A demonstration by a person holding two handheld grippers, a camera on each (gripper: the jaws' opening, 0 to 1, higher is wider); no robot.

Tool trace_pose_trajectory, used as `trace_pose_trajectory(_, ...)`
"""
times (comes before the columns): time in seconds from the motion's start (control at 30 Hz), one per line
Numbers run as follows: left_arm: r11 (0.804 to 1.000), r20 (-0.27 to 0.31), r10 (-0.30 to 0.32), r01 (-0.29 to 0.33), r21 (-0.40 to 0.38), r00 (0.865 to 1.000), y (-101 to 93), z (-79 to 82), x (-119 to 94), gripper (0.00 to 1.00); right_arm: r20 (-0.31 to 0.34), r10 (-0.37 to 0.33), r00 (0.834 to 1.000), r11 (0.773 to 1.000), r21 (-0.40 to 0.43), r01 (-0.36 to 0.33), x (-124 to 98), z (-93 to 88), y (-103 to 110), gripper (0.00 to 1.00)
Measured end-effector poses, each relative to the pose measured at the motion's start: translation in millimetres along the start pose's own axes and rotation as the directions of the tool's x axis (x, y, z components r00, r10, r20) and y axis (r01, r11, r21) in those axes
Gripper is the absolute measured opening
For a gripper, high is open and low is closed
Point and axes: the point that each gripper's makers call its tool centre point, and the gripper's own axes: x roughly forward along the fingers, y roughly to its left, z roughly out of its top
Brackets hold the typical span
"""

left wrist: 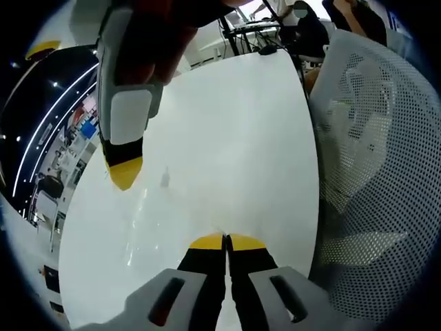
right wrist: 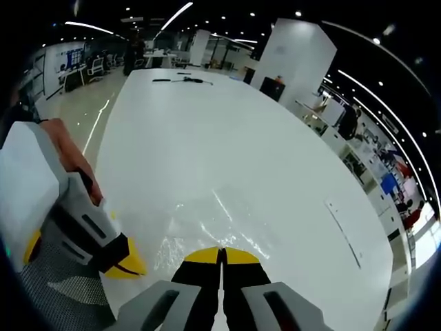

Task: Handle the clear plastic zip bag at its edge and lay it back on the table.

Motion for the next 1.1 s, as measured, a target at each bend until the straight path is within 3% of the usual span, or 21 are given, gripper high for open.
trace_pose_trajectory(1.1,1.0,-0.007,-0.007,0.007,-0.008,1.0,-0.4,-4.1,2.9,0.0,-0.004,0.005,1.0,1.0,0.005,-0.005,-2.7,-0.5,1.1,0.0)
